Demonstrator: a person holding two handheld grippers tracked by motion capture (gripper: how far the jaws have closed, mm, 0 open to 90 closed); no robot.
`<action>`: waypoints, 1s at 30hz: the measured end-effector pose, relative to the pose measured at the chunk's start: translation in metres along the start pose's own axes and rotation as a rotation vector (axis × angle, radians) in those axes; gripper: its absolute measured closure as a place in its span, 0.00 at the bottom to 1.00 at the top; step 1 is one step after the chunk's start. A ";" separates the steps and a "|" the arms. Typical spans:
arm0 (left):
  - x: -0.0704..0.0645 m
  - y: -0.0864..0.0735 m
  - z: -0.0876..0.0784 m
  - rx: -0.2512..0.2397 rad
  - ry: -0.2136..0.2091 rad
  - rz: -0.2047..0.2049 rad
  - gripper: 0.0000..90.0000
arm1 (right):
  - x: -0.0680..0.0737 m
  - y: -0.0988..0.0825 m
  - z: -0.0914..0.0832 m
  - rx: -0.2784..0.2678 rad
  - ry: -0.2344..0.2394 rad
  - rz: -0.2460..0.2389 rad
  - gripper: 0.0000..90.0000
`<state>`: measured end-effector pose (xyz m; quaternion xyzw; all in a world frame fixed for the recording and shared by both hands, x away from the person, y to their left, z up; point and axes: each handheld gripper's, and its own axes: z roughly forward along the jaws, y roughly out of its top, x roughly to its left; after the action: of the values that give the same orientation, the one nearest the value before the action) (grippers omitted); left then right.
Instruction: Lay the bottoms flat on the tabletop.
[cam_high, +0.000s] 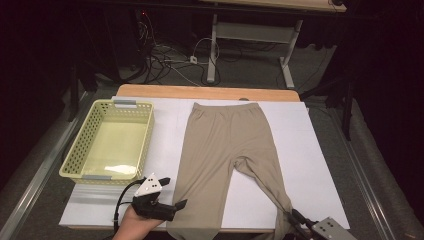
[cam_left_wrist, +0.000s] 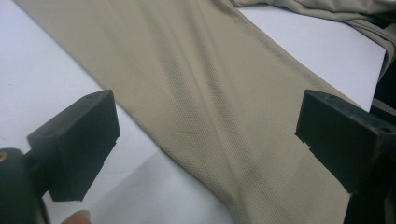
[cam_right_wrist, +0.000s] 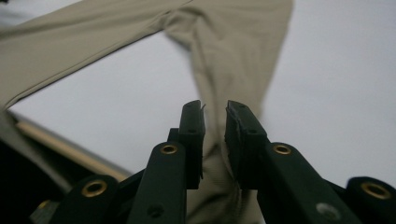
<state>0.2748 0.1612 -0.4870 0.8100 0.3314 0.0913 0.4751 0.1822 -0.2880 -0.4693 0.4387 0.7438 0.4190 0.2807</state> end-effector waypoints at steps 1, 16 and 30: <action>0.000 0.000 0.000 0.000 0.000 0.000 0.06 | 0.003 -0.001 0.004 0.014 0.015 -0.006 0.88; 0.000 0.000 0.000 0.002 0.002 0.001 0.06 | 0.004 -0.008 0.028 0.125 -0.008 -0.026 0.98; 0.000 0.000 0.000 0.005 0.000 0.001 0.06 | 0.062 0.011 0.016 0.048 0.164 -0.178 0.98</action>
<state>0.2751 0.1610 -0.4870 0.8112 0.3314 0.0907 0.4731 0.1714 -0.2243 -0.4704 0.3419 0.8100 0.4089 0.2443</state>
